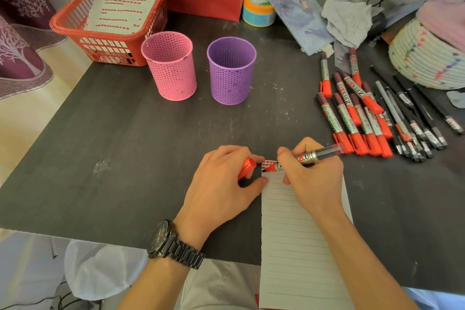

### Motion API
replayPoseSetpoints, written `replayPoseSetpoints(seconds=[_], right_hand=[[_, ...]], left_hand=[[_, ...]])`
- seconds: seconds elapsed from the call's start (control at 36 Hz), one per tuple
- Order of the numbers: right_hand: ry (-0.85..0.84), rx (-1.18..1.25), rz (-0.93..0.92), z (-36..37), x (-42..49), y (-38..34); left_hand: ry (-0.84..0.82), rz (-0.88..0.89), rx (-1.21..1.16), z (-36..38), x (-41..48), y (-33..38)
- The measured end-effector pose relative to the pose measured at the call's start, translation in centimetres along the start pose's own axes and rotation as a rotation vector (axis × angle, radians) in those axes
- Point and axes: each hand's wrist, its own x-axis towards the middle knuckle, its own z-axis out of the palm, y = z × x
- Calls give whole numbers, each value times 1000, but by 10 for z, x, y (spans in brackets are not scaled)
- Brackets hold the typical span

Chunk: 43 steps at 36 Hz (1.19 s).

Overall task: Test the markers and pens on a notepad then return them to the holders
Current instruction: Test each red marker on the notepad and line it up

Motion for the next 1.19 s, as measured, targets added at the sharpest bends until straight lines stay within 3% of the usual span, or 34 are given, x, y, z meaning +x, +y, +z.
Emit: replayPoseSetpoints(seconds=[0.92, 1.19], right_hand=[[2, 14, -8, -1, 0, -1], [98, 288, 58, -10, 4, -1]], left_hand=[[4, 15, 11, 1, 0, -2], [-5, 10, -10, 1, 0, -3]])
